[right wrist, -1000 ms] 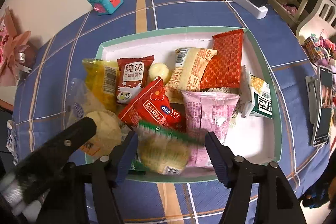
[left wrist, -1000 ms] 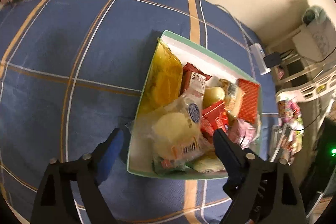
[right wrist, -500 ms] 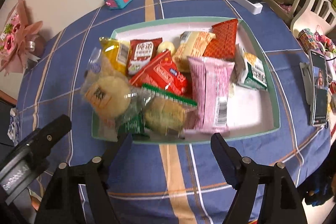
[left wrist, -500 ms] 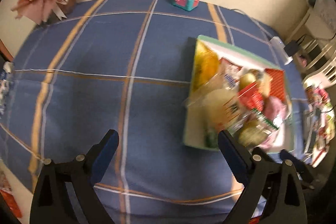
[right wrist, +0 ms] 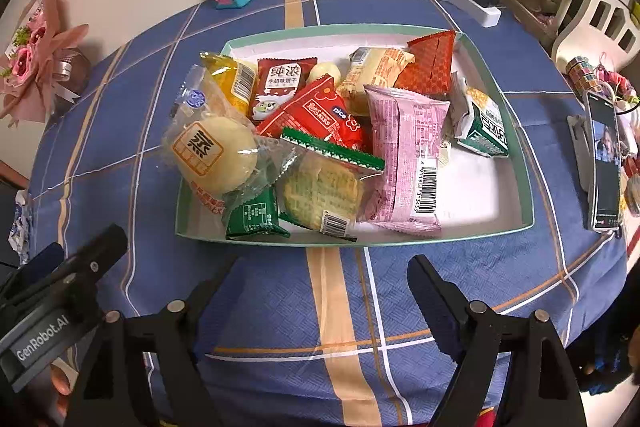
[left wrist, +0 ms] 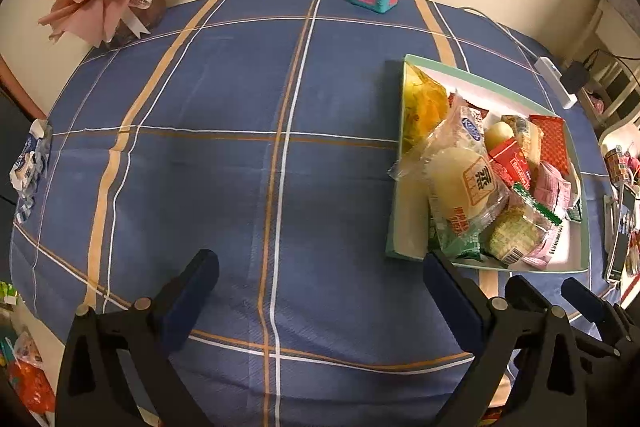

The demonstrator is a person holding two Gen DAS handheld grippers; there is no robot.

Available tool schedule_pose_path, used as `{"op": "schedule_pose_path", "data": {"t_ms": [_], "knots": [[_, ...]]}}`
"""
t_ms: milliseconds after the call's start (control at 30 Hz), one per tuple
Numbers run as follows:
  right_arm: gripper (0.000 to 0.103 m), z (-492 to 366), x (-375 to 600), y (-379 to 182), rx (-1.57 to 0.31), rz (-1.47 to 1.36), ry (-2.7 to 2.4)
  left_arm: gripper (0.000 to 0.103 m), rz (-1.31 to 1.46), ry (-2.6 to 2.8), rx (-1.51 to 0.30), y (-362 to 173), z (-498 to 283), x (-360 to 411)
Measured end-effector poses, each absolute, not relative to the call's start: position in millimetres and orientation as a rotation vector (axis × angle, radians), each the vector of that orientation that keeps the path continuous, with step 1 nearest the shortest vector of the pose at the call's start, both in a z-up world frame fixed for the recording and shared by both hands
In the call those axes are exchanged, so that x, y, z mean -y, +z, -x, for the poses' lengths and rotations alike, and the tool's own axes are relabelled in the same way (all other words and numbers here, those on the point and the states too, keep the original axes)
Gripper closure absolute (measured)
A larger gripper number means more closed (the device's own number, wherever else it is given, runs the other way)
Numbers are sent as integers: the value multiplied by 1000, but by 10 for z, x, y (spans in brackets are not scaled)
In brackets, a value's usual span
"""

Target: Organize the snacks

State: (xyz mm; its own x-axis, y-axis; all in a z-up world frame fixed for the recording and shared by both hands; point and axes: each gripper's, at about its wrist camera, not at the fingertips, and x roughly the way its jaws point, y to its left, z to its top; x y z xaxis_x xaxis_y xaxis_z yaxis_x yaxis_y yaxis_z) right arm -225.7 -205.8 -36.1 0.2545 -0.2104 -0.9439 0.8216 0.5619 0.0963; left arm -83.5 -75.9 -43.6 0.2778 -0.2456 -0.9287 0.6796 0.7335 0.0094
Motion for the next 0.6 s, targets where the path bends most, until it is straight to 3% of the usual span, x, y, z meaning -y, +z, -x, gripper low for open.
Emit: {"op": "schedule_pose_path", "data": {"t_ms": [600], "knots": [[17, 2273, 2081, -320, -1070, -677, -804, 2, -507, -566, -1124, -470, 822, 743]]}}
